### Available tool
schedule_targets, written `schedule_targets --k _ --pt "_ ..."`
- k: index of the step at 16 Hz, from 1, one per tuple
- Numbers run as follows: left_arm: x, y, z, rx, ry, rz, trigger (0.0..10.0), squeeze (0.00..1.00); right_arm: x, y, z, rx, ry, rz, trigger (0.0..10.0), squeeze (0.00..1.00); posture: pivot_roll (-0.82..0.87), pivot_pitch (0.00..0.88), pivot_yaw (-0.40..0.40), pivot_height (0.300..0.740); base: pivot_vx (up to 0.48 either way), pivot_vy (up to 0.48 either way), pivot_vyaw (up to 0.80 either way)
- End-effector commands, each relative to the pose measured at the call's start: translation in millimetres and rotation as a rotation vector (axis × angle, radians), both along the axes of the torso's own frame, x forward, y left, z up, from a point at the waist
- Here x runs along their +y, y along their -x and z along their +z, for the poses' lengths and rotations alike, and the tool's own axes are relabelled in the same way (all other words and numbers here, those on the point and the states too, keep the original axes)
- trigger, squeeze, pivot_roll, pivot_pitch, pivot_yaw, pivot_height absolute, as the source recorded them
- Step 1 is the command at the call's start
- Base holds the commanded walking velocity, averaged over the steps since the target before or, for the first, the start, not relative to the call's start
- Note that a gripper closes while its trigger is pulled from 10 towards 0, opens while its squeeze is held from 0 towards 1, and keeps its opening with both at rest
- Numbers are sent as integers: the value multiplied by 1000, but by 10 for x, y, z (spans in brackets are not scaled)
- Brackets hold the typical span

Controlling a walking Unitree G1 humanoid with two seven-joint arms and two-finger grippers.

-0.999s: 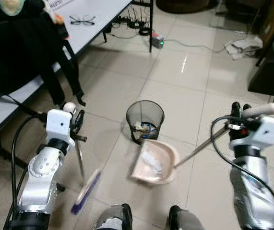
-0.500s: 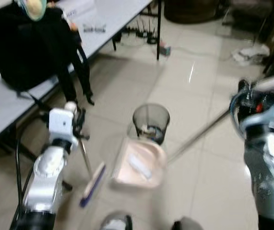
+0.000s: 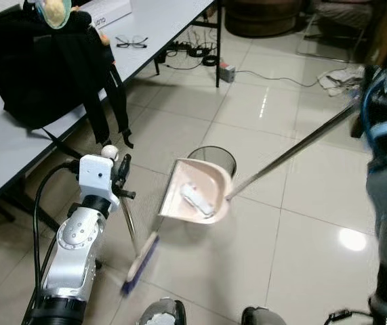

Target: Sweep floor

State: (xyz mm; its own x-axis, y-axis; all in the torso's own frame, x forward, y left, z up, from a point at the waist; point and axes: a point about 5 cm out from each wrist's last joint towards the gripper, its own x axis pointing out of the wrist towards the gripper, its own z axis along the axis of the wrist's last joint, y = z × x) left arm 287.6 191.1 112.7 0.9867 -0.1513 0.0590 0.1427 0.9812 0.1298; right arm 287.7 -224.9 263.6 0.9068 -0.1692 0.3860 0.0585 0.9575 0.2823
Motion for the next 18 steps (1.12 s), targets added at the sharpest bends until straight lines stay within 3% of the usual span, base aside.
schedule_targets --k 1,9,14,18 --pt "-30 -26 113 -54 -3 -14 10000 0 -59 -3 121 -65 -6 -32 10000 0 -21 41 103 740 334 0 0" --pt "-103 -98 108 -53 26 -6 10000 0 -130 -215 295 -120 8 -41 10000 0 -17 28 99 740 395 0 -159" --pt "-115 -106 104 -54 31 0 10000 0 -155 -267 297 -129 5 -46 10000 0 -16 30 97 740 409 0 -84" --pt "-128 -105 92 -52 32 -3 10000 0 -178 -271 264 -126 1 -51 10000 0 -19 31 99 740 408 0 -712"
